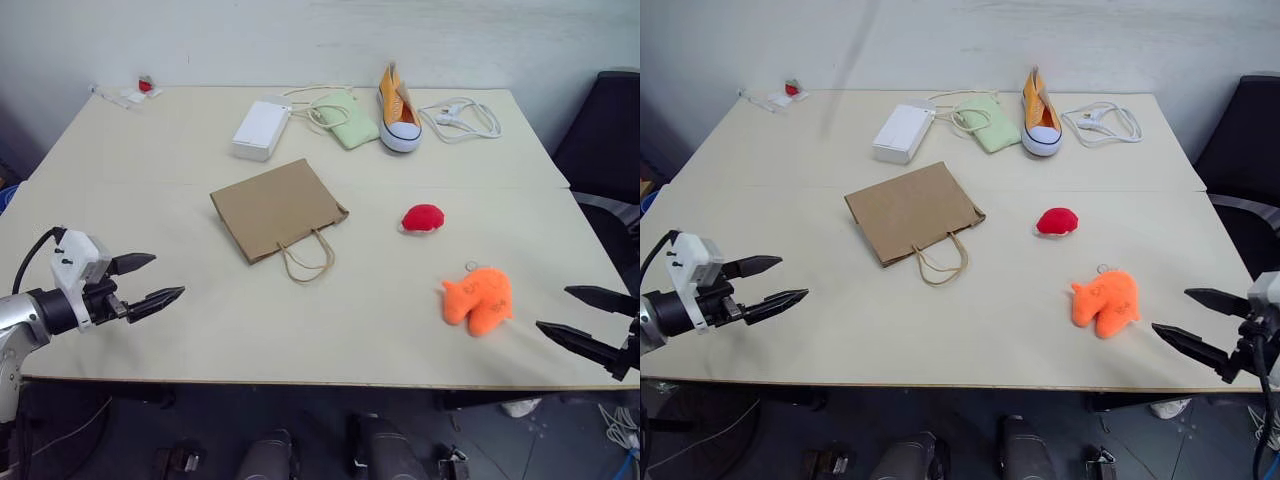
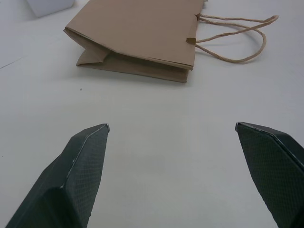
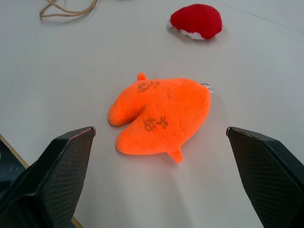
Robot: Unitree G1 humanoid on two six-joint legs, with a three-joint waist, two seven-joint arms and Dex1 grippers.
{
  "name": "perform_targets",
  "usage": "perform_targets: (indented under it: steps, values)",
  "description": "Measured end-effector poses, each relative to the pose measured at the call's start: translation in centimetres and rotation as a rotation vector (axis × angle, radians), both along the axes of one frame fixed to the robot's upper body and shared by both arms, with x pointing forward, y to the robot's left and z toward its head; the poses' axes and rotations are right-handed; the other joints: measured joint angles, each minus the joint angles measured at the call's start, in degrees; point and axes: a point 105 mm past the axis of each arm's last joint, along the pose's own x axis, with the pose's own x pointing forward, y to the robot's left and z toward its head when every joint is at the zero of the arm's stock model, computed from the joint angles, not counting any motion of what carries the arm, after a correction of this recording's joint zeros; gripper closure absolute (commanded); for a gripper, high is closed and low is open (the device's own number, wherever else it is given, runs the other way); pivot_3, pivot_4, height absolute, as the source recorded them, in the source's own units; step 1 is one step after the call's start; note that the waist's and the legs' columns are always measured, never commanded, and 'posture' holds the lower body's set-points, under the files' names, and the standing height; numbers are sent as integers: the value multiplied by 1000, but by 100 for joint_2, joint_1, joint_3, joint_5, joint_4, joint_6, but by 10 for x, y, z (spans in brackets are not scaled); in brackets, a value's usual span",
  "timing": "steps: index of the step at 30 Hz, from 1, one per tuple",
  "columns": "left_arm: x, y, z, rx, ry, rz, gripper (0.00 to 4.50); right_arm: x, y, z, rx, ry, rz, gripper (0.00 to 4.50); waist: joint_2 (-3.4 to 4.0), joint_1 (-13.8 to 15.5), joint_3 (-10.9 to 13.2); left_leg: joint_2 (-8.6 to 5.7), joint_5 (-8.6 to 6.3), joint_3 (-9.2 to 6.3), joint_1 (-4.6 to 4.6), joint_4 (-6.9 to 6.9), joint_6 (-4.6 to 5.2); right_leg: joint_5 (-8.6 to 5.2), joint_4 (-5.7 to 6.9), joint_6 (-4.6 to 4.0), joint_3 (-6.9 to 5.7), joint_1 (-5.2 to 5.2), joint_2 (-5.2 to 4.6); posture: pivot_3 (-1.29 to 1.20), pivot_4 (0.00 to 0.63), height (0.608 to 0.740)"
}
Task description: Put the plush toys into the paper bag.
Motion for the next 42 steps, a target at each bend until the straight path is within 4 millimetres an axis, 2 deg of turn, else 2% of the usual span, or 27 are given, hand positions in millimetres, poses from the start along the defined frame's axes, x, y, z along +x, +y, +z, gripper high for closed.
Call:
perform_targets:
  steps: [10,22,24,27,30,34,36,39,42]
  values:
    - [1,0,-2,37,-17,-2,27,-2,-14,-5,-7,-9,-16,0,0,0,0,0,0,0,0,0,-1,0,1,0,0,0,0,0,150,740]
    - [3,-6,-1,64,-40,-31,27,0,-16,-2,-9,-37,-18,0,0,0,0,0,0,0,1,1,-1,0,2,0,0,0,0,0,150,740]
    - [10,-22,8,68,-69,-100,27,1,-4,4,-5,-52,24,0,0,28,0,0,0,0,-1,7,-1,0,6,0,-1,0,0,0,150,740]
    - [19,-58,25,124,-142,-264,27,1,21,17,-29,-76,133,0,1,49,0,-2,0,0,-1,11,-2,1,15,2,-1,1,0,0,150,740]
    - [24,-86,28,212,-168,-398,27,2,53,27,-38,-101,254,0,0,22,0,0,1,-1,-2,11,-5,2,25,3,-3,-1,5,0,150,740]
    - [37,-119,24,301,-196,-546,27,9,99,33,-45,-144,380,0,0,6,0,-1,5,0,-2,23,-12,2,26,4,-3,-2,10,0,150,740]
    - [47,-134,15,351,-196,-594,27,10,120,33,-49,-156,433,0,0,18,0,-1,6,0,-3,26,-11,2,31,4,-3,-2,13,0,150,740]
    - [61,-146,-4,403,-179,-626,27,14,138,30,-33,-152,449,0,-2,33,1,-1,7,0,-14,31,-8,4,32,7,-4,-7,15,0,150,740]
    - [77,-152,-11,424,-194,-616,642,20,146,29,-19,-158,432,0,-6,55,2,-1,8,0,-21,35,-4,6,31,11,-6,-12,15,0,150,740]
